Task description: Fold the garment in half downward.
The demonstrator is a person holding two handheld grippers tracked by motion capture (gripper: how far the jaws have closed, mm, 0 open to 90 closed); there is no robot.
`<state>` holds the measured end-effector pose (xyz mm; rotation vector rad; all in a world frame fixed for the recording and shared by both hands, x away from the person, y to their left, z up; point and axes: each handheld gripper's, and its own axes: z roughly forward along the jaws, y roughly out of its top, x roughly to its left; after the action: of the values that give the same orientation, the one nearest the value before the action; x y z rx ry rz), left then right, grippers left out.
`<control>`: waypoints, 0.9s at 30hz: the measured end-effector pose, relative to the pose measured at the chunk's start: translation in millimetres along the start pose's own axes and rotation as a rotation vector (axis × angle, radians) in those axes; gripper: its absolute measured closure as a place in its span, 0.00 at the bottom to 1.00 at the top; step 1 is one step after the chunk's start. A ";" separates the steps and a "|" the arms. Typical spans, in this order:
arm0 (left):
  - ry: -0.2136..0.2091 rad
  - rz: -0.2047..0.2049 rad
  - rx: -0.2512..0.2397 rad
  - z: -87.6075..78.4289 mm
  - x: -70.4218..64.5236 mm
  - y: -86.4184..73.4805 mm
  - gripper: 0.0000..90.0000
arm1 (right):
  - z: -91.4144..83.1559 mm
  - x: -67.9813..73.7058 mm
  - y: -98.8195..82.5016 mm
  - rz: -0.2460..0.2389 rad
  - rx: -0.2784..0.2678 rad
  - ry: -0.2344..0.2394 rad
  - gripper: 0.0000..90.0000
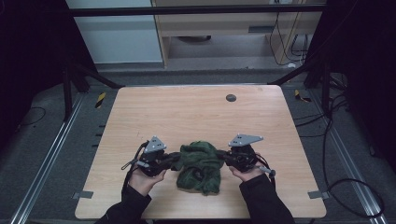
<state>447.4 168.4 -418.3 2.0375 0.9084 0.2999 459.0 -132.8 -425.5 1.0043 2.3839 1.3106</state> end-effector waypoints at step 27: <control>-0.055 -0.008 0.116 3.4 -13.6 -42.6 0.95 | 2.0 23.6 -50.5 0.044 0.076 0.071 0.97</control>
<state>418.6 172.3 -452.4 2.1366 0.9182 0.1897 419.8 -134.0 -465.1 1.0536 2.4955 1.3007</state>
